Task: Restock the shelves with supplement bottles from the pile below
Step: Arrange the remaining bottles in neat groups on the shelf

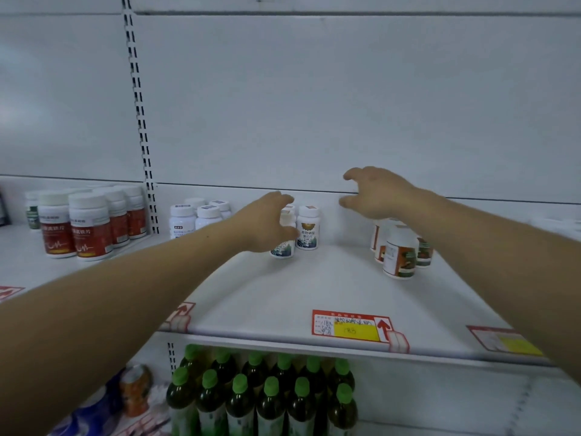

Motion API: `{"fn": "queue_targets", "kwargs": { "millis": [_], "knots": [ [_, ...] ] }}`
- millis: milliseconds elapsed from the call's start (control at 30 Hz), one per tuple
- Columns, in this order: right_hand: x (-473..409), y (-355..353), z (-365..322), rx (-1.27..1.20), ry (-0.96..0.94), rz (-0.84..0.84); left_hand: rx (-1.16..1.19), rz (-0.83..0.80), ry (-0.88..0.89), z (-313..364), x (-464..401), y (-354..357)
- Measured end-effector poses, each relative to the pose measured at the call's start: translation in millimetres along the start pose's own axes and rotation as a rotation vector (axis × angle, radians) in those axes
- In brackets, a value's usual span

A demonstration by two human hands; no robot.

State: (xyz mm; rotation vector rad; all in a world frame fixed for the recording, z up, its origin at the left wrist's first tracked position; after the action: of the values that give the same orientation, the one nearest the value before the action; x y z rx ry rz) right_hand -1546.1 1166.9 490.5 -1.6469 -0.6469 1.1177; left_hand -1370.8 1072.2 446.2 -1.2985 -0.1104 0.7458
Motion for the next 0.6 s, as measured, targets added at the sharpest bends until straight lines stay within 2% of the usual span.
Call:
{"fn": "queue_targets", "kwargs": {
  "millis": [100,300,433,600],
  "knots": [
    [16,-17,32,-0.023,0.095,0.005,0.076,-0.003,0.048,24,4,-2],
    [67,-21,81,-0.064,0.288,0.042,0.126,-0.132,0.138,65,5,29],
    [94,-9,97,-0.086,0.352,0.014,0.185,-0.234,0.122,85,3,54],
    [106,5,103,-0.096,0.345,-0.034,0.352,-0.314,0.052,103,5,72]
  ]
}}
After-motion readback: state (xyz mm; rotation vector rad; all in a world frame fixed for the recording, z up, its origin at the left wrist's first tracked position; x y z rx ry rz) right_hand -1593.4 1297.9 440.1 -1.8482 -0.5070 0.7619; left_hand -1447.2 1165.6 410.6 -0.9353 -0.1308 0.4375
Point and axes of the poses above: each hand's wrist, its own x-axis away from the middle knuckle, its own y-axis out of the palm, z = x × y, the point moved 4 cm from there along -x, towards the middle knuckle, and after that the axes turned 3 degrees about -x, right-handed, at the moved point
